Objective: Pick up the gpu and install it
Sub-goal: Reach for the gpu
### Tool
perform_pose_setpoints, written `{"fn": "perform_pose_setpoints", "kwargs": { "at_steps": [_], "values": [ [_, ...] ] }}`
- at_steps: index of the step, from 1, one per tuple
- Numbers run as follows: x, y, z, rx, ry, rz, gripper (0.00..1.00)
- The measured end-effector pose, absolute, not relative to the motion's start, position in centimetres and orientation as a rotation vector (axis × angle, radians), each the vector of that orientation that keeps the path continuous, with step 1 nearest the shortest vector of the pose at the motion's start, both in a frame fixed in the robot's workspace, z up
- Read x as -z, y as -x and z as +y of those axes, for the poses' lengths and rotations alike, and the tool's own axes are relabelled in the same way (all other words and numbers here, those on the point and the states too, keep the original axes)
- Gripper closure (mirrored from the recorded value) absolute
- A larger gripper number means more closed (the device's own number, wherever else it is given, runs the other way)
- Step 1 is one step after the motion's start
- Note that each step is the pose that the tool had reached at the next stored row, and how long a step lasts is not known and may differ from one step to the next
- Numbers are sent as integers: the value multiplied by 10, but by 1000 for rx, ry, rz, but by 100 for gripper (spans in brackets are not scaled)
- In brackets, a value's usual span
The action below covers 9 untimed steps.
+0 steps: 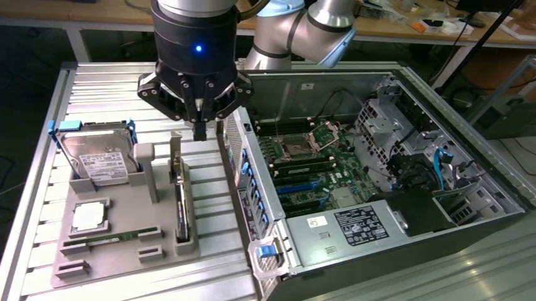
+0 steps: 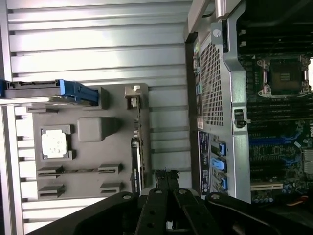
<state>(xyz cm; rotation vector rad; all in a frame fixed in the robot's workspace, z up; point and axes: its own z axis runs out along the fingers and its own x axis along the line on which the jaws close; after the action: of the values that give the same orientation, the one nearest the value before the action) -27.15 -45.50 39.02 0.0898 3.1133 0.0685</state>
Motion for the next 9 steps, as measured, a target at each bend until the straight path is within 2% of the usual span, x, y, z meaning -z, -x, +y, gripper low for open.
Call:
{"fn": "perform_pose_setpoints", "kwargs": {
  "at_steps": [9],
  "values": [
    [-390,276,-457,-68,-89,3113,89]
  ]
}}
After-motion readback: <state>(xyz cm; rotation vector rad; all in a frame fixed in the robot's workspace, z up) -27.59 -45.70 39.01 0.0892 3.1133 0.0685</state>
